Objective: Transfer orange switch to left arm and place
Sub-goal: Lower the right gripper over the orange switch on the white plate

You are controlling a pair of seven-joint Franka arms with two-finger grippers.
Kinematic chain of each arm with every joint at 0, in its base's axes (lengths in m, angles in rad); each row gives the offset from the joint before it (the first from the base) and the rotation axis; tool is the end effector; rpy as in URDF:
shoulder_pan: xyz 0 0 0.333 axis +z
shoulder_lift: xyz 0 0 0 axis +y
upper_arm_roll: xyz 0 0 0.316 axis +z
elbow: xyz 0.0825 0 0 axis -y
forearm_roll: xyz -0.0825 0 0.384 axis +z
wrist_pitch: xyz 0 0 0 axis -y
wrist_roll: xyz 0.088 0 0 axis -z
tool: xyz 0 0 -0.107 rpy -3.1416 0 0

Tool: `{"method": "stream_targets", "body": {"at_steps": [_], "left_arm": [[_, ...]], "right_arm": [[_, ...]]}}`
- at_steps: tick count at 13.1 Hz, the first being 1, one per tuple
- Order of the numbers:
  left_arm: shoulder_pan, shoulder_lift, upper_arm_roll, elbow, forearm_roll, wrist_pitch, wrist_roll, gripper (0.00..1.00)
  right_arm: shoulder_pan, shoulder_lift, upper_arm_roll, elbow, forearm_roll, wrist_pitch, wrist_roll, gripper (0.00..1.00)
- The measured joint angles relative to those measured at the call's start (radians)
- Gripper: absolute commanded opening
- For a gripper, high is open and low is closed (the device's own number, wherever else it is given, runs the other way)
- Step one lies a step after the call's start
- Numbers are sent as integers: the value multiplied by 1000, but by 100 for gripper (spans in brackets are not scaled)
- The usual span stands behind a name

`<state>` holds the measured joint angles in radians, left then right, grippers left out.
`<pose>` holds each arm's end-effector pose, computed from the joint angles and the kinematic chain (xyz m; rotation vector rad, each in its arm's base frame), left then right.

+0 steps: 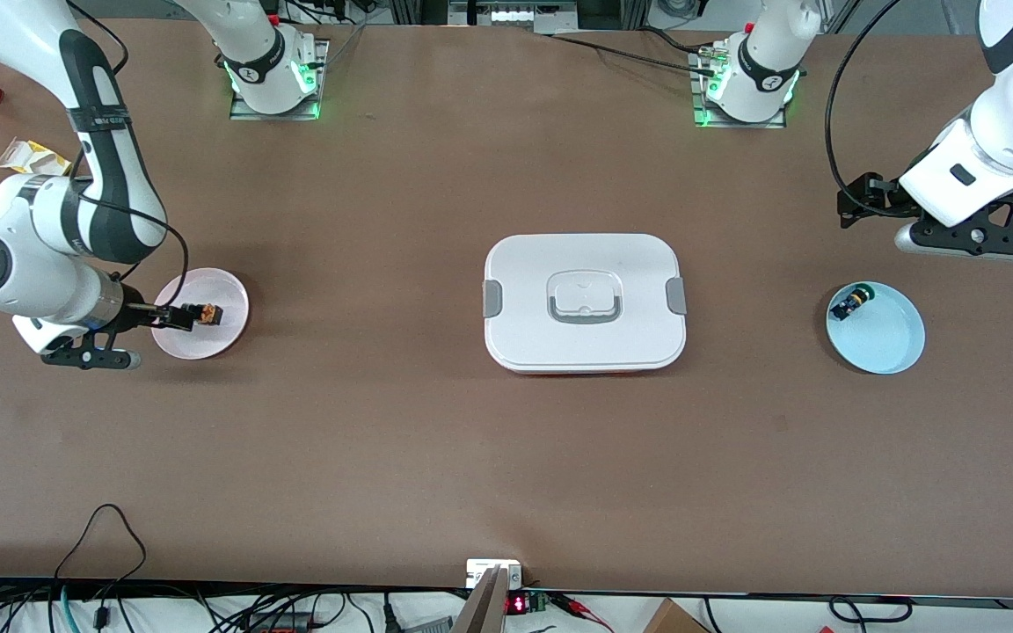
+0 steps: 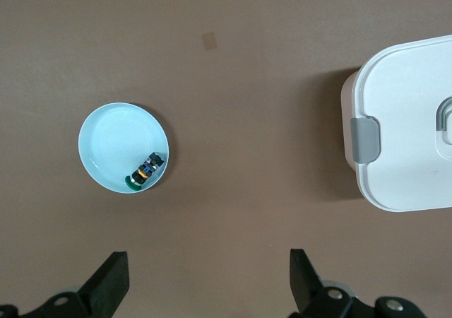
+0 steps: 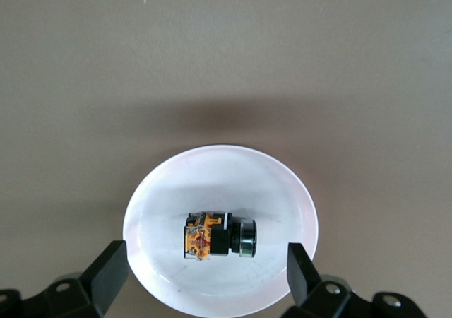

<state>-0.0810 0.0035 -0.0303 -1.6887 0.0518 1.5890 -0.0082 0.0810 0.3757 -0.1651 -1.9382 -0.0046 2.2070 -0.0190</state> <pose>0.5485 -0.0558 0.5687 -3.0757 0.1643 0.1540 0.6058 -0.0472 0.2848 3.0771 -0.0830 -0.1620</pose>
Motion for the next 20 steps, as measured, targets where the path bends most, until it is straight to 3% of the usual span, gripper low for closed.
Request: {"method": "stream_targets", "body": {"at_steps": [7,20], "left_arm": [[0,0,0,0,0,0,0,100],[0,0,-2,0,0,-1,0,100]], "right_arm": [[1,25,3,-117,0,183,0,100],[-3,91,3,-126,0,204,0,100]]}}
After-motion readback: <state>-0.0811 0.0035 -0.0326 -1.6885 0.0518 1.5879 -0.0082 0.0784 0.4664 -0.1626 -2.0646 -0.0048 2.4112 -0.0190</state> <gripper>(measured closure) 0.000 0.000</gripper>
